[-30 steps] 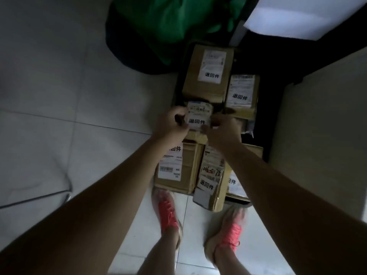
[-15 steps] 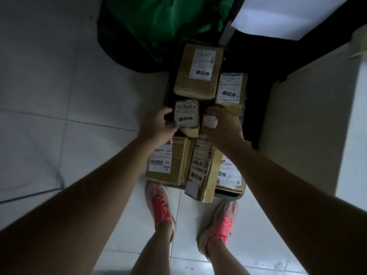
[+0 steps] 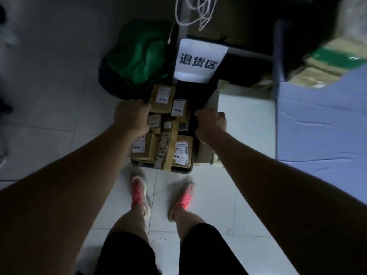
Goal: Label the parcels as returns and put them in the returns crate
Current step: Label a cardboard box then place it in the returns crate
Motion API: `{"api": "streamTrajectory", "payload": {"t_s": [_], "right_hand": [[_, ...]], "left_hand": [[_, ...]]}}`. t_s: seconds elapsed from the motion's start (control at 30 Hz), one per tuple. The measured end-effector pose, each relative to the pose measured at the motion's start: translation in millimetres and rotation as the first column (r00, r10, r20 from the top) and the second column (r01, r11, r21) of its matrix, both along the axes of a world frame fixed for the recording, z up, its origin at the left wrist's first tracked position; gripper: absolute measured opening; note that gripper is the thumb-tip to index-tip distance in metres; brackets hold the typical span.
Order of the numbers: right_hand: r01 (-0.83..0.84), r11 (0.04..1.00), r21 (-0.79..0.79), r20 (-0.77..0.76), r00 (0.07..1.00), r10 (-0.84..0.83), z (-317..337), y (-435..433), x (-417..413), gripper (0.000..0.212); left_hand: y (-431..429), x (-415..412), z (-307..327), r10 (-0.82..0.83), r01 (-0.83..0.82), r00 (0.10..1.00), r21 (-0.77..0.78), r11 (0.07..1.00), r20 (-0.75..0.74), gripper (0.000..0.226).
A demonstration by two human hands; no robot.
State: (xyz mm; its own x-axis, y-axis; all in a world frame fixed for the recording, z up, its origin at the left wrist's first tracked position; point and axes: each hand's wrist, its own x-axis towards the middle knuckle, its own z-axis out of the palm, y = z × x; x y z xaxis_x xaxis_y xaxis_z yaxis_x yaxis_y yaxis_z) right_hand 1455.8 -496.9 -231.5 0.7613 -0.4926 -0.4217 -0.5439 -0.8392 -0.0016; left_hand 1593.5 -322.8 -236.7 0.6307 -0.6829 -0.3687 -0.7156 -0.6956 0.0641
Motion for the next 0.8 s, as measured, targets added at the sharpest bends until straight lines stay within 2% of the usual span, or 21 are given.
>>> {"api": "streamTrajectory", "payload": {"t_s": [0.1, 0.23, 0.37, 0.63, 0.8], "right_hand": [[0.025, 0.999, 0.02, -0.015, 1.0, -0.025, 69, 1, -32, 0.047], [0.055, 0.997, -0.048, 0.054, 0.997, -0.052, 142, -4, -74, 0.043], [0.161, 0.985, -0.056, 0.083, 0.984, -0.156, 205, -11, -126, 0.057], [0.322, 0.947, -0.025, 0.202, 0.929, -0.31, 275, -35, -240, 0.061], [0.34, 0.94, -0.025, 0.25, 0.913, -0.324, 293, -84, -279, 0.062]], "left_hand": [[-4, -33, 68, -0.049, 0.048, 0.996, 0.008, 0.999, 0.079, 0.033], [-18, -82, 141, -0.121, 0.127, 0.983, -0.037, 0.991, 0.139, 0.023], [-35, -131, 195, -0.239, 0.256, 0.947, -0.052, 0.965, 0.216, 0.024], [-58, -215, 256, -0.283, 0.312, 0.926, -0.084, 0.946, 0.252, 0.037], [-103, -246, 273, -0.267, 0.304, 0.921, -0.094, 0.948, 0.282, 0.035]]}}
